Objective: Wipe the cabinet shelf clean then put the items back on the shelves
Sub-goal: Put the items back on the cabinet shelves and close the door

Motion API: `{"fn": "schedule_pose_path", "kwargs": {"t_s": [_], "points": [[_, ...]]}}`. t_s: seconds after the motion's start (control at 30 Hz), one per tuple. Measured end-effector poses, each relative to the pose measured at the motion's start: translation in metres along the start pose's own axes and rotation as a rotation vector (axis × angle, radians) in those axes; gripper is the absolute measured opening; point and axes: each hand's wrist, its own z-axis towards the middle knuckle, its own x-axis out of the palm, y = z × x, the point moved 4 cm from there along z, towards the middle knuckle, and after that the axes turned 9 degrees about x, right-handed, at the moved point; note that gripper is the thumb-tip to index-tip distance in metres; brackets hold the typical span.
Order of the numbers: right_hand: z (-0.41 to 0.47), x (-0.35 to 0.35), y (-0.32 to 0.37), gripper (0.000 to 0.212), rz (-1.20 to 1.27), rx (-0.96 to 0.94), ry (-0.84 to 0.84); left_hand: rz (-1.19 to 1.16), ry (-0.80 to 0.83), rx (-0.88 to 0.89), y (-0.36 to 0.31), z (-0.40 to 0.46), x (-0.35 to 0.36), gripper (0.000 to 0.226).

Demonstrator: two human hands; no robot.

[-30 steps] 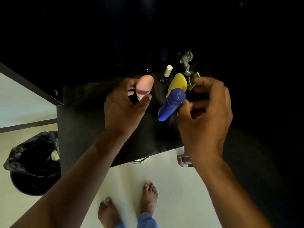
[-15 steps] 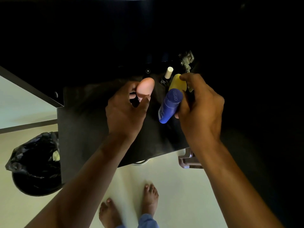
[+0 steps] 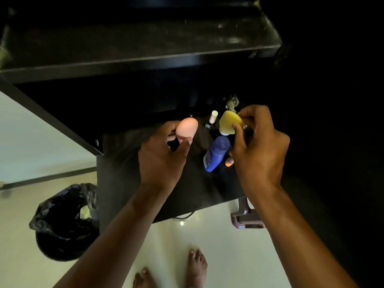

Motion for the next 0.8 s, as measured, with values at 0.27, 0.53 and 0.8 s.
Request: {"fn": "schedule_pose_path", "kwargs": {"t_s": [0.27, 0.53, 0.8], "points": [[0.014, -0.093, 0.081, 0.027, 0.125, -0.123, -0.037, 0.051, -0.016, 0.129, -0.101, 0.006, -0.098, 0.027], [0.036, -0.161, 0.176, 0.033, 0.123, -0.082, 0.027, 0.037, 0.042, 0.192, -0.212, 0.023, -0.188, 0.051], [0.088, -0.211, 0.262, 0.031, 0.294, -0.187, 0.107, -0.023, -0.050, 0.241, -0.293, 0.048, -0.283, 0.044]]}}
